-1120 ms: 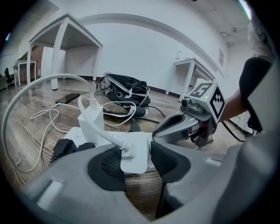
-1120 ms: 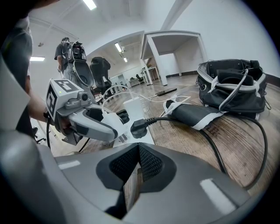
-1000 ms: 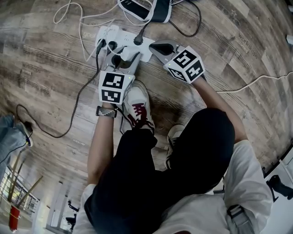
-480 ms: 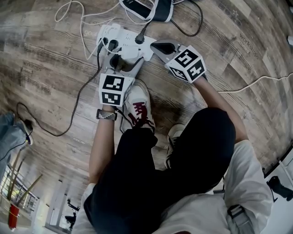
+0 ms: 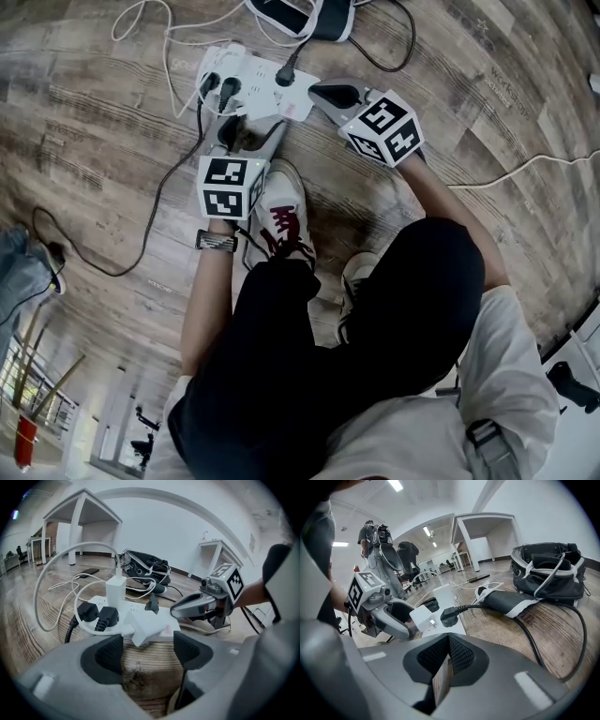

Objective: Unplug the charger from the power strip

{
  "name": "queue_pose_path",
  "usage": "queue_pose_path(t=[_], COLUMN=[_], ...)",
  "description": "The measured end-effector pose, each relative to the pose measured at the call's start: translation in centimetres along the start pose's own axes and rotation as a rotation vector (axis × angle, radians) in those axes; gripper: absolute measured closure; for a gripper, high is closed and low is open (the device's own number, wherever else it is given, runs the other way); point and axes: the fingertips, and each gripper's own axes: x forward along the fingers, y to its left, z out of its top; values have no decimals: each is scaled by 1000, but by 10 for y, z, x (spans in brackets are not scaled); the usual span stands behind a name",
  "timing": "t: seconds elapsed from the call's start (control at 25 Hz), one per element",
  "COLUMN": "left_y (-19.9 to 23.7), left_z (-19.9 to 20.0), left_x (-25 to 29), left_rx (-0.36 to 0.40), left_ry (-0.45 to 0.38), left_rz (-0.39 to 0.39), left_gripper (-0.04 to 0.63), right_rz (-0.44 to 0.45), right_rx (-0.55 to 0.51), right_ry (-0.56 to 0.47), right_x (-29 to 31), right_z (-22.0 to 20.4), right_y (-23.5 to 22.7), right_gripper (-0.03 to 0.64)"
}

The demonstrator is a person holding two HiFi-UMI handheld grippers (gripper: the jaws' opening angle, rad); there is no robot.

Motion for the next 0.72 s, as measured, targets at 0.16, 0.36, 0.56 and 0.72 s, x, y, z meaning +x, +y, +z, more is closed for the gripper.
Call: queue_pose_path(t=[0.16, 0.36, 0.56, 0.72], left_y=[1, 2, 0, 7], left_z=[-11, -18, -10, 3], left_x=[-4, -15, -33, -42], left_rx=[-6, 19, 40, 58], left_ry=[29, 37, -29, -100], left_rz=[9, 41, 53, 111], left_gripper=[256, 259, 331, 412], right_rz=[0, 13, 18, 13], right_rx=[11, 42, 5, -34], right_ry=[-3, -3, -4, -77], right_x=[-2, -3, -5, -12], right_z=[-1, -3, -1, 22], right_y=[0, 1, 7, 13], right_gripper=[615, 615, 615, 615])
